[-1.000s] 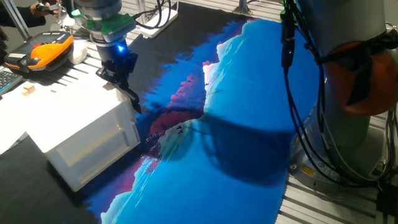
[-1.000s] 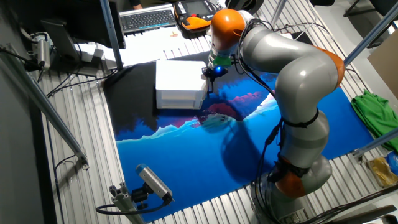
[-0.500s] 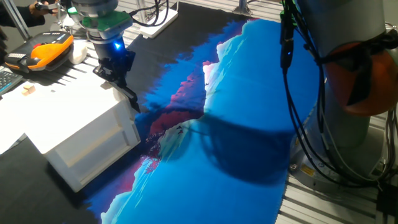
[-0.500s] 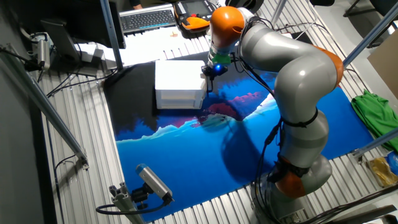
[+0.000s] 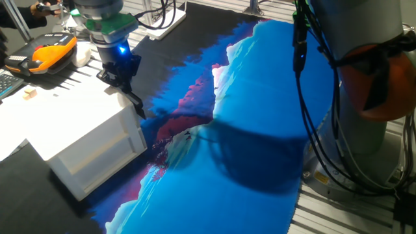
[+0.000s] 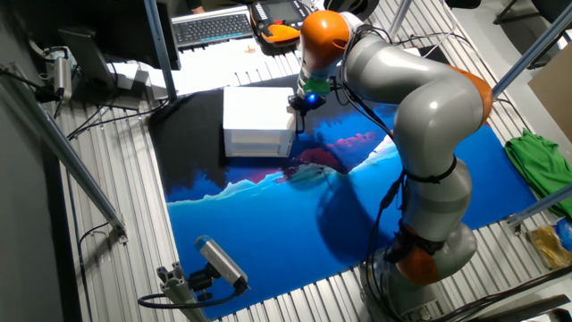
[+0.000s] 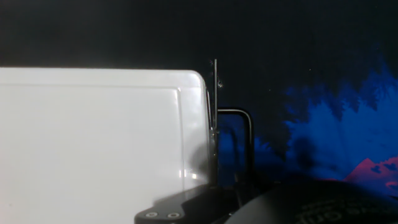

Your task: Grasp the handle and close the drawer

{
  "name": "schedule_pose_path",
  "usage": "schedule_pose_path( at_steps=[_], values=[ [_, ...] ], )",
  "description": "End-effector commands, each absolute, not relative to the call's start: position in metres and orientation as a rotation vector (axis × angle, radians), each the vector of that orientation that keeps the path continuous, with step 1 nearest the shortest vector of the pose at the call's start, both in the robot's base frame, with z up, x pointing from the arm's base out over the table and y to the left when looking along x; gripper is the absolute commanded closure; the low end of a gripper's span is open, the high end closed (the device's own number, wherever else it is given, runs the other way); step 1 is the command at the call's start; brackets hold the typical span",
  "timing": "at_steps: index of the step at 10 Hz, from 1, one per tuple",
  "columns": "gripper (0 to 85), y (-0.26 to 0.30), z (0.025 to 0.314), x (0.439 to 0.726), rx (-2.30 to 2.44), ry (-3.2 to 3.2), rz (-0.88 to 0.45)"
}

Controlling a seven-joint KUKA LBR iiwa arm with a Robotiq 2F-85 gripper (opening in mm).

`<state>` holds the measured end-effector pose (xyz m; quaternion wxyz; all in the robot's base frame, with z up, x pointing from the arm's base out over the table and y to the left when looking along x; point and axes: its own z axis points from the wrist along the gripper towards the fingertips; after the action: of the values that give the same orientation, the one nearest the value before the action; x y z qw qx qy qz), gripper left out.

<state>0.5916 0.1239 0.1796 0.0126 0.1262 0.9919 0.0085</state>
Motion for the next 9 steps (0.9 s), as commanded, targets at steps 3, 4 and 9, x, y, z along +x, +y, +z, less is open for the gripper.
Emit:
schedule_pose_path(
  at_steps=[3,4,9],
  values=[
    [85.0,0.1294,0.177,0.5901,0.394,3.087,0.021],
    [85.0,0.1294,0.177,0.5901,0.38,3.09,0.031],
    [68.0,0.1294,0.1769,0.59,0.381,3.083,0.04]
  ],
)
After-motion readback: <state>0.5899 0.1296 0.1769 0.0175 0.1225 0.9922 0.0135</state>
